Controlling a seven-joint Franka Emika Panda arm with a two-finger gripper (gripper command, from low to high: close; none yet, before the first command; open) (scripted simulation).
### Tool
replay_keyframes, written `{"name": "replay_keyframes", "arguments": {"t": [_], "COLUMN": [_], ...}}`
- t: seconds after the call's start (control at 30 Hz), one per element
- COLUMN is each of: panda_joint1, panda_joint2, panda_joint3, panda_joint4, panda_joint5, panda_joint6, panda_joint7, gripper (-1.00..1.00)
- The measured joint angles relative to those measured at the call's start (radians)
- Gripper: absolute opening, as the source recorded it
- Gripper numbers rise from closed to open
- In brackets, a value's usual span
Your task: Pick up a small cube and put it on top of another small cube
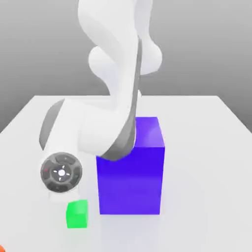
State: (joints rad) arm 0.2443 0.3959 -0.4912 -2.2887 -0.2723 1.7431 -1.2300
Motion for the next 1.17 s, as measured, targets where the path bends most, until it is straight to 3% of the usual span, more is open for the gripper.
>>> {"name": "replay_keyframes", "arguments": {"t": [0.33, 0.87, 1.03, 1.07, 1.17], "panda_joint1": [-0.053, -0.112, -0.145, -0.157, -0.157], "panda_joint2": [-0.174, -0.401, -0.228, -0.205, -0.205], "panda_joint3": [0.016, 0.033, 0.120, 0.138, 0.138], "panda_joint4": [-0.044, -0.362, -0.367, -0.365, -0.365], "panda_joint5": [0.148, 0.244, 0.460, 0.487, 0.487], "panda_joint6": [0.102, 0.859, 1.061, 1.082, 1.082], "panda_joint7": [-0.169, -0.755, -0.938, -0.959, -0.959], "gripper": [-1.00, -1.00, -1.00, 1.00, 1.00]}}
